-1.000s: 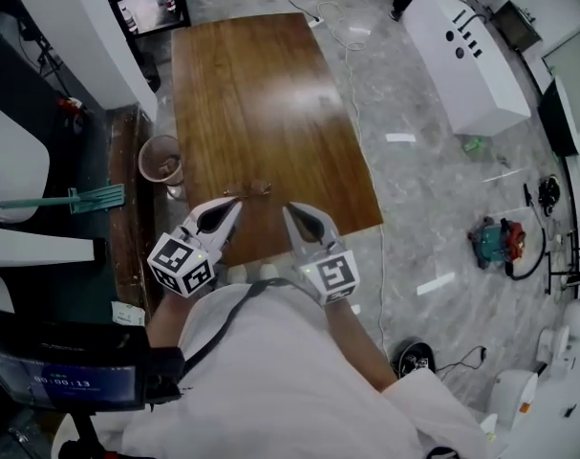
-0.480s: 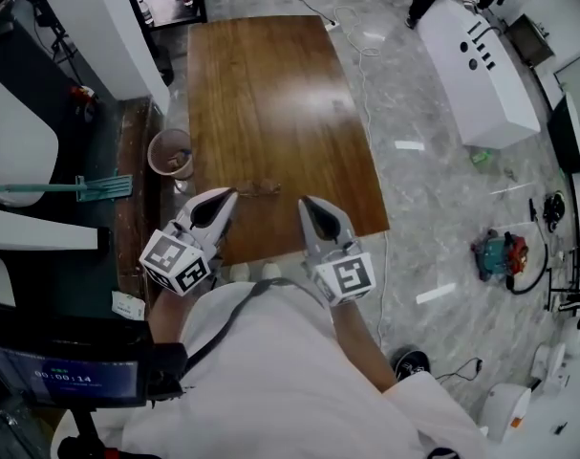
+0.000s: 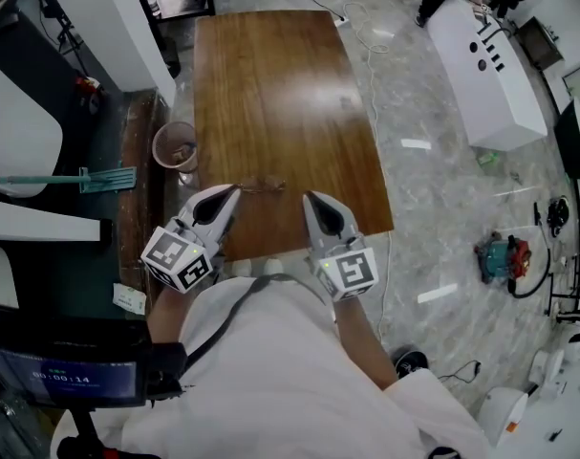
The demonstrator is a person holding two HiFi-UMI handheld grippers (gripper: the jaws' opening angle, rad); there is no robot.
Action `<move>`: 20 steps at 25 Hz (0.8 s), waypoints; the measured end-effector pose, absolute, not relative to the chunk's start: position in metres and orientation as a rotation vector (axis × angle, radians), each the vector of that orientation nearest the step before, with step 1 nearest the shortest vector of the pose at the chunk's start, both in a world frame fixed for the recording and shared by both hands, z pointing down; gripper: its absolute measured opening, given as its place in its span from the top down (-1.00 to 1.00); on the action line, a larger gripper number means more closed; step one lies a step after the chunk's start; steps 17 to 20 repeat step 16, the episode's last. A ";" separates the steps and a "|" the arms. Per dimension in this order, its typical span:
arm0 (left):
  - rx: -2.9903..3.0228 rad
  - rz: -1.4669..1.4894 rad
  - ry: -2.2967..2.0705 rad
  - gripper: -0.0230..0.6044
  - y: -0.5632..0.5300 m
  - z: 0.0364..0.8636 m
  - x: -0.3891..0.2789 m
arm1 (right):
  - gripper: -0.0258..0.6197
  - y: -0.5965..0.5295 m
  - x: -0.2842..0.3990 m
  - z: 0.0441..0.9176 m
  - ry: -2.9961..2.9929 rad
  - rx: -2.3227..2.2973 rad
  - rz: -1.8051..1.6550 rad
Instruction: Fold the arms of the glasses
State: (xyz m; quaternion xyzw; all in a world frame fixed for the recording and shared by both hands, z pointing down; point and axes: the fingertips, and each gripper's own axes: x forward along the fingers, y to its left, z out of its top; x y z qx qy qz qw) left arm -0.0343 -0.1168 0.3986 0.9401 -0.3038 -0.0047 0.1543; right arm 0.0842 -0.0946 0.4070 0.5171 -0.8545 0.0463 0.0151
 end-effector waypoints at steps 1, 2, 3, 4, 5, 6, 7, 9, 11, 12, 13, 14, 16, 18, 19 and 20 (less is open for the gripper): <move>2.692 -0.009 -0.873 0.92 -0.117 0.399 -0.034 | 0.90 -0.095 0.085 0.408 -2.656 1.606 0.146; 2.689 -0.004 -0.875 0.92 -0.117 0.400 -0.034 | 0.90 -0.096 0.085 0.410 -2.652 1.602 0.147; 2.686 0.002 -0.876 0.92 -0.117 0.401 -0.033 | 0.90 -0.096 0.086 0.411 -2.648 1.597 0.144; 2.684 0.007 -0.877 0.92 -0.117 0.402 -0.033 | 0.90 -0.097 0.085 0.412 -2.645 1.591 0.141; 2.681 0.011 -0.878 0.92 -0.117 0.403 -0.033 | 0.90 -0.097 0.085 0.413 -2.643 1.582 0.140; 2.678 0.014 -0.878 0.92 -0.116 0.404 -0.033 | 0.90 -0.097 0.084 0.413 -2.642 1.574 0.140; 2.676 0.017 -0.879 0.92 -0.116 0.404 -0.032 | 0.90 -0.097 0.083 0.414 -2.642 1.566 0.139; 2.671 0.023 -0.879 0.92 -0.119 0.408 -0.032 | 0.90 -0.102 0.081 0.417 -2.643 1.553 0.134; 2.666 0.027 -0.880 0.92 -0.123 0.413 -0.033 | 0.90 -0.108 0.078 0.423 -2.639 1.545 0.132; 2.664 0.029 -0.880 0.92 -0.126 0.415 -0.034 | 0.90 -0.111 0.077 0.425 -2.636 1.539 0.133; 2.661 0.029 -0.881 0.91 -0.128 0.417 -0.035 | 0.90 -0.114 0.075 0.428 -2.633 1.534 0.136; 2.659 0.030 -0.883 0.92 -0.130 0.419 -0.036 | 0.90 -0.116 0.074 0.431 -2.630 1.528 0.141; 2.654 0.031 -0.887 0.92 -0.134 0.422 -0.039 | 0.90 -0.120 0.071 0.436 -2.625 1.515 0.151; 2.654 0.031 -0.887 0.92 -0.134 0.422 -0.039 | 0.90 -0.120 0.071 0.436 -2.625 1.515 0.151; 2.654 0.031 -0.887 0.92 -0.134 0.422 -0.039 | 0.90 -0.120 0.071 0.436 -2.625 1.515 0.151; 2.654 0.031 -0.887 0.92 -0.134 0.422 -0.039 | 0.90 -0.120 0.071 0.436 -2.625 1.515 0.151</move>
